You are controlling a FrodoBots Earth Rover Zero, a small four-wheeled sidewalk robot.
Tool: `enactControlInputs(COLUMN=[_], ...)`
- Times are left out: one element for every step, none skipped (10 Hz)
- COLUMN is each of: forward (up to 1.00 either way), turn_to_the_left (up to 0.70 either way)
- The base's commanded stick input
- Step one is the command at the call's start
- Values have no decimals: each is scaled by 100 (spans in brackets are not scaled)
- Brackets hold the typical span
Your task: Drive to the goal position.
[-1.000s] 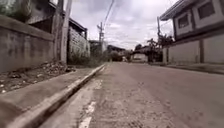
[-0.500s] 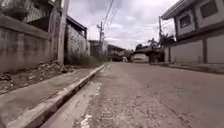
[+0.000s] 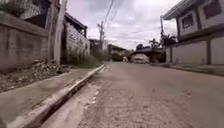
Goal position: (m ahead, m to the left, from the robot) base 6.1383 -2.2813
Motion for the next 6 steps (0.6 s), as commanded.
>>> enactControlInputs(forward=[70,70,70,70,70,70], turn_to_the_left=[0,0,0,0,0,0])
